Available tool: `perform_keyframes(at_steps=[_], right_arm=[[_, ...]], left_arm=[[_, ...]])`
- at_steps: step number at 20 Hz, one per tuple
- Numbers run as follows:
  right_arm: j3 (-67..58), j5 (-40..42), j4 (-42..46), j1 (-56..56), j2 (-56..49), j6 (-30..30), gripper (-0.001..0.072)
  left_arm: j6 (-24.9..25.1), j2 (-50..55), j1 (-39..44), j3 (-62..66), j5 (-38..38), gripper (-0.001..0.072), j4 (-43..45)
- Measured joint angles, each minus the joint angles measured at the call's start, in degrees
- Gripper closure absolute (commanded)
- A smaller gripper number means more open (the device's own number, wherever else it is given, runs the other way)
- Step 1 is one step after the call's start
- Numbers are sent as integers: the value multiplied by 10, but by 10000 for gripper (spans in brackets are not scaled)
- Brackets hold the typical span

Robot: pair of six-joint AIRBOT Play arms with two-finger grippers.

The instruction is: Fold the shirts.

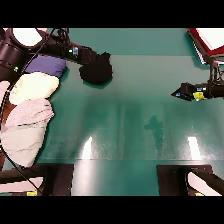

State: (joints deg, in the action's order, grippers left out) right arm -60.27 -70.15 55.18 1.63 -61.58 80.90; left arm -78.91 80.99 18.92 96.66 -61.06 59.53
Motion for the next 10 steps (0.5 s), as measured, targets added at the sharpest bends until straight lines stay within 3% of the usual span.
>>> perform_keyframes(at_steps=[1,2,3,4,10], right_arm=[[0,9,-2,0,0,0,695],[0,17,-5,0,0,0,695],[0,22,-8,0,0,0,695],[0,27,-10,0,0,0,695],[0,25,-16,0,0,0,695]], left_arm=[[-5,0,0,0,12,678,2],[-8,0,0,0,24,631,7],[-10,0,0,0,35,279,14],[-10,0,0,0,43,-13,22],[-42,59,-37,0,88,6,142]])
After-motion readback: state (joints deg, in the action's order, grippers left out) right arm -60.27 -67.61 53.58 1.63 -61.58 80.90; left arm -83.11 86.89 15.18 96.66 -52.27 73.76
